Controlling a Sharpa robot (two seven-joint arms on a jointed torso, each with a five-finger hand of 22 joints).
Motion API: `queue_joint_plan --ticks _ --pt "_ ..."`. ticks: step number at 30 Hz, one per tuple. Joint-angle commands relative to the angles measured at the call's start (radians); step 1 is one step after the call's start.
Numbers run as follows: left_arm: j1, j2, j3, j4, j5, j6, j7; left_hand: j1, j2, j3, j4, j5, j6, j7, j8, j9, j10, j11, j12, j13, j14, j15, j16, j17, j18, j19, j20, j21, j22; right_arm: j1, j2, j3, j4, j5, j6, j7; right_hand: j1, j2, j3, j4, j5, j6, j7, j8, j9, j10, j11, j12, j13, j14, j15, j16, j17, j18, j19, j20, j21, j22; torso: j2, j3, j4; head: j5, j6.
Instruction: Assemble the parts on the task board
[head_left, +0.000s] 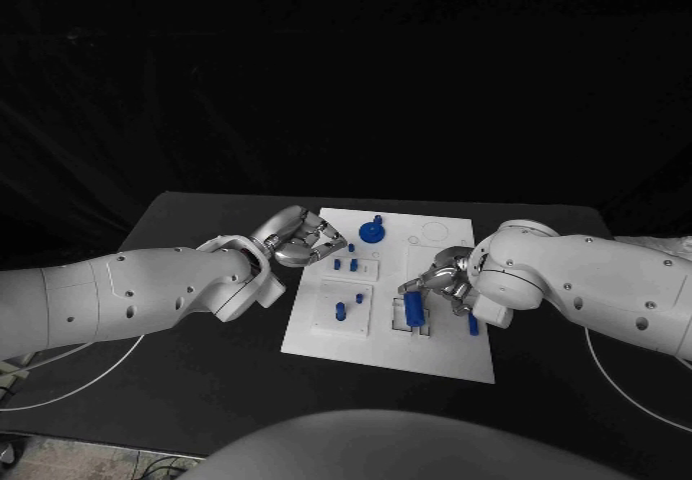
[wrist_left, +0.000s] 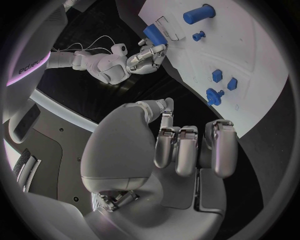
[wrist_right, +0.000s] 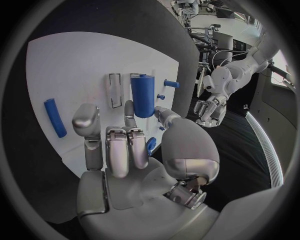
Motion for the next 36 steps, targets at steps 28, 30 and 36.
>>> queue_joint_plan --ticks 28,30,36 --pt "0.000 0.001 0.001 0.005 -0.016 0.033 -0.013 0.008 -0.015 -0.010 0.000 0.004 -0.001 -0.008 0.009 0.002 0.077 -0.005 0.000 0.235 0.103 -0.008 0.003 0.263 -0.001 0.023 -0.001 -0.002 0.234 -0.021 0.015 0.000 -0.019 -0.013 0.044 -0.007 -0.060 0.035 -0.050 0.041 -0.233 -0.015 0.019 -0.059 -0.034 0.104 0.020 0.004 0.263 0.092 0.022 -0.011 0.247 0.012 -0.004 0.016 -0.048 0.100 -0.001 -0.0002 -0.0008 0.010 0.000" --pt "0.000 0.001 0.001 0.004 -0.017 0.035 -0.014 0.010 -0.015 -0.010 -0.001 0.004 -0.001 -0.008 0.009 0.002 0.077 -0.006 0.000 0.235 0.103 -0.008 0.003 0.263 -0.001 0.024 -0.002 -0.001 0.234 -0.021 0.015 0.000 -0.019 -0.011 0.045 -0.007 -0.067 0.038 -0.056 0.048 -0.243 -0.015 0.020 -0.062 -0.037 0.104 0.021 0.004 0.263 0.092 0.022 -0.011 0.246 0.012 -0.003 0.016 -0.049 0.100 0.000 -0.0001 -0.0006 0.010 0.000" --pt "0.000 0.002 0.001 0.004 -0.020 0.038 -0.019 0.013 -0.016 -0.010 -0.003 0.005 -0.001 -0.009 0.010 0.003 0.078 -0.007 0.001 0.236 0.103 -0.009 0.003 0.263 -0.001 0.025 -0.002 -0.001 0.235 -0.022 0.012 0.000 -0.018 -0.006 0.044 -0.006 -0.075 0.025 -0.086 0.054 -0.319 -0.031 0.027 -0.081 -0.051 0.104 0.026 0.004 0.263 0.092 0.026 -0.012 0.246 0.011 0.001 0.019 -0.051 0.102 0.000 0.0000 -0.0001 0.010 0.000"
